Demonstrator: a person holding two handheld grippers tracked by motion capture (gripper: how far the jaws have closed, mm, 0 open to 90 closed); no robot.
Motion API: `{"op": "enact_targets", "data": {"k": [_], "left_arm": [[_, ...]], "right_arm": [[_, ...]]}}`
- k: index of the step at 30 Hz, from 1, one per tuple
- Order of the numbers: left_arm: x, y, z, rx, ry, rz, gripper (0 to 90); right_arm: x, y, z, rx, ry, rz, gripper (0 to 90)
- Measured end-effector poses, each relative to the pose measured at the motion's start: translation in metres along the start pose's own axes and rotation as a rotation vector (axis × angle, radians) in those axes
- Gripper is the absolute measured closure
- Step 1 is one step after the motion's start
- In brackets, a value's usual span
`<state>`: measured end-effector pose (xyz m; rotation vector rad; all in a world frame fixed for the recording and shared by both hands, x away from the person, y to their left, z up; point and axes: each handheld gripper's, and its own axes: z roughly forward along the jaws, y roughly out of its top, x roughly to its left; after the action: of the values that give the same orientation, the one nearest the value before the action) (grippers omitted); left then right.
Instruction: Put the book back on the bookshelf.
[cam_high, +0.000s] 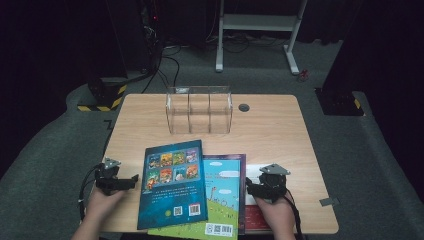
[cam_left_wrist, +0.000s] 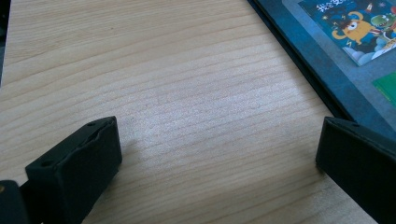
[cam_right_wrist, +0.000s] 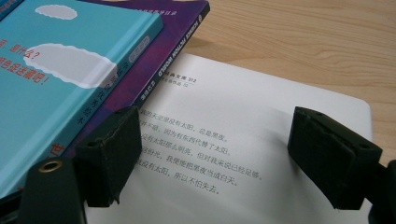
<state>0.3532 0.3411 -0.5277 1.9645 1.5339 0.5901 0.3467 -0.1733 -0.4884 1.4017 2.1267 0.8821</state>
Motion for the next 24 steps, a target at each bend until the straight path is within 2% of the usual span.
{"op": "enact_targets", "data": {"k": [7, 11, 14, 18, 22, 24], "left_arm": [[0.001, 0.0, -0.001, 0.009, -0.005, 0.002, 0.5], [0.001, 0.0, -0.003, 0.021, -0.004, -0.003, 1.4], [0.001, 0.0, -0.007, 0.019, -0.029, -0.026, 1.4], [-0.002, 0.0, -0.016, -0.026, -0.042, -0.04, 2.0], [-0.01, 0.001, -0.023, -0.048, -0.102, -0.054, 3.1], [-0.014, 0.001, -0.024, -0.053, -0.114, -0.054, 3.1]], "right_arm": [[-0.003, 0.0, -0.002, -0.006, 0.019, -0.001, 19.4], [-0.003, -0.001, -0.008, -0.038, 0.016, -0.001, 19.7], [-0.002, 0.0, -0.012, -0.058, 0.017, -0.016, 19.7], [0.004, 0.003, -0.02, -0.086, 0.018, -0.03, 19.5], [0.012, 0.006, -0.027, -0.115, 0.034, -0.05, 19.3], [0.016, 0.008, -0.029, -0.127, 0.045, -0.054, 19.3]]}}
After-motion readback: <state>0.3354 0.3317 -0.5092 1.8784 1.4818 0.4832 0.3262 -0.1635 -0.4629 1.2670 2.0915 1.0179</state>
